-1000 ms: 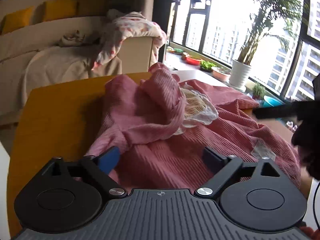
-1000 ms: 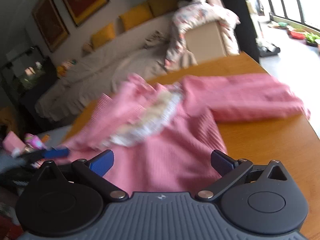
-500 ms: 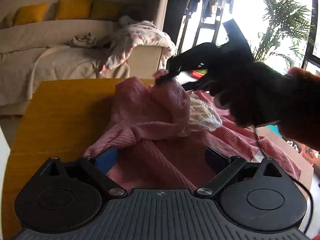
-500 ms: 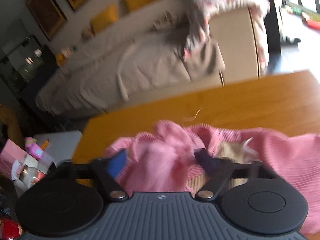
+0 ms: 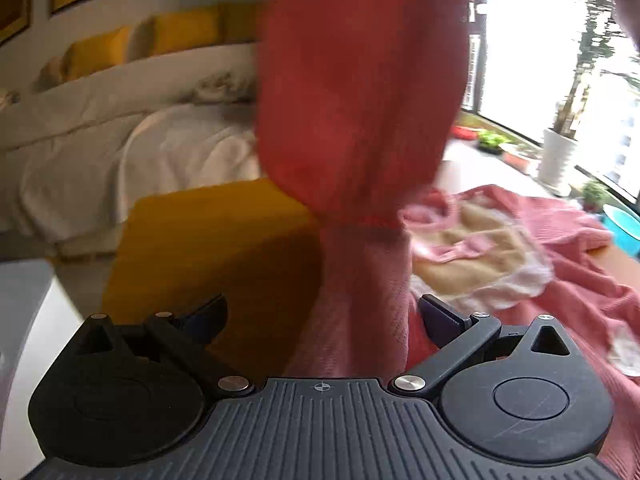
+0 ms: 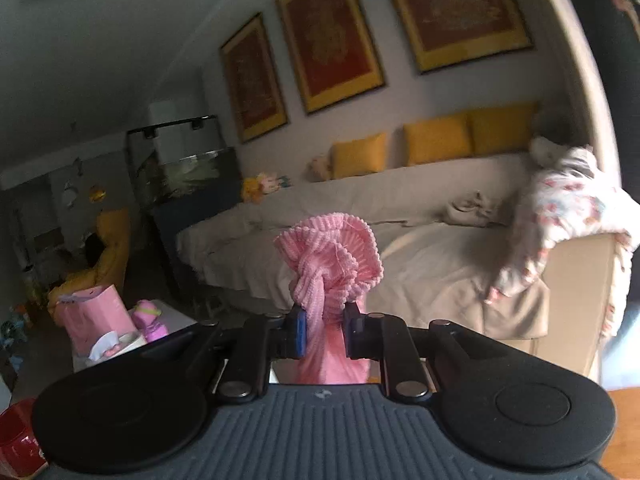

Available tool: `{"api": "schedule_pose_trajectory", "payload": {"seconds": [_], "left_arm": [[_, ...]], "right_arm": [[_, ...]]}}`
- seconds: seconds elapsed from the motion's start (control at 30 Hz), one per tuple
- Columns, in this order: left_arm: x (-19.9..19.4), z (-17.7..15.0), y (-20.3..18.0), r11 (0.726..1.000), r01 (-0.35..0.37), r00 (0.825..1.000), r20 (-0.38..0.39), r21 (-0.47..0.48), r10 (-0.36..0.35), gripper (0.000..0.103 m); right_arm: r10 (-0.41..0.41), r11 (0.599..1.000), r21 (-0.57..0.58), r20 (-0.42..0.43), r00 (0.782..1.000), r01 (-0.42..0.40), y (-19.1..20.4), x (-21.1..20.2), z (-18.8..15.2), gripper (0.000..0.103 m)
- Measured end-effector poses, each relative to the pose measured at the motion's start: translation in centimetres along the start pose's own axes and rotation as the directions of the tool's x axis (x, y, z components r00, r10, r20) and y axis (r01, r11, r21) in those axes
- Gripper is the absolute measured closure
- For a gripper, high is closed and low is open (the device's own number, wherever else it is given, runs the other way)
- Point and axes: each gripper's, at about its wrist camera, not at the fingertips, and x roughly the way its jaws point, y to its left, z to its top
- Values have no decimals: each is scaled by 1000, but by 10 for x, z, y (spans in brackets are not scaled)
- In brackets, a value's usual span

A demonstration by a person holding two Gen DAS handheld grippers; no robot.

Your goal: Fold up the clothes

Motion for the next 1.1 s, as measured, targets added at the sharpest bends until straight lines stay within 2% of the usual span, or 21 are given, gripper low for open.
{"api": "schedule_pose_trajectory", "payload": {"seconds": [0.07,0.1,0.13,0.17,0.23,0.27,0.33,0.37,0.43,0.5,0.57,0.63,0.7,0.73,0.77,0.83,0.9,0.97,1.0,1.03,1.1], "left_arm": [[-1,-6,9,1000,-16,1000,-19,-18,15,0],[-3,-9,14,1000,-16,1000,-27,-24,15,0],[-6,-11,18,1000,-11,999,-37,-30,10,0],[-9,-14,22,999,3,999,-48,-36,-4,0],[-17,-16,29,996,62,996,-66,-58,-66,0],[-22,-16,31,993,103,992,-68,-63,-107,0],[-33,-12,29,980,192,980,-47,-58,-195,0],[-36,-9,26,973,223,974,-26,-54,-224,0],[-43,-2,20,958,282,959,17,-42,-282,0],[-41,2,10,946,321,946,58,-32,-319,0],[-34,2,-2,933,357,932,83,-39,-353,0],[-23,-2,-10,911,404,914,77,-80,-398,0],[-15,-12,-16,894,435,900,67,-106,-430,0],[-12,-18,-20,885,450,893,62,-119,-445,0],[-9,-24,-21,889,445,896,57,-111,-441,0],[-8,-29,-20,886,447,895,58,-123,-443,0],[-11,-31,-15,875,462,887,87,-141,-454,0],[-8,-31,-13,874,457,889,71,-162,-452,0],[-7,-30,-13,874,455,890,63,-172,-451,0],[-7,-30,-13,876,450,893,54,-175,-448,0],[-6,-30,-13,879,440,897,37,-182,-441,0]], "right_arm": [[-70,996,40,-92,993,74,-28,3,-27,76],[-128,989,54,-161,979,138,-44,7,-46,72],[-195,976,53,-232,953,212,-58,9,-65,70],[-265,956,42,-301,916,290,-70,12,-84,70],[-342,918,52,-399,851,394,-95,6,-115,69],[-349,907,73,-420,838,414,-105,0,-125,64],[-354,896,116,-398,847,429,-116,-16,-128,54],[-356,893,133,-374,856,429,-119,-23,-126,47],[-346,897,161,-321,881,411,-121,-24,-118,41],[-329,910,166,-271,905,380,-116,-23,-115,40],[-316,931,118,-221,923,347,-108,-18,-116,40],[-308,946,33,-210,928,322,-100,-9,-119,39],[-291,956,-26,-255,922,294,-94,10,-125,39],[-285,957,-34,-283,916,287,-92,17,-127,47],[-281,958,-39,-308,909,283,-89,21,-127,68],[-238,968,5,-292,926,250,-86,18,-118,85],[-178,974,102,-226,958,205,-87,4,-99,87],[-154,971,155,-191,969,185,-89,-11,-87,88],[-163,967,163,-195,967,196,-93,-15,-86,88],[-202,959,149,-229,952,239,-98,-14,-92,88],[-300,934,97,-313,901,345,-109,-10,-109,88]]}}
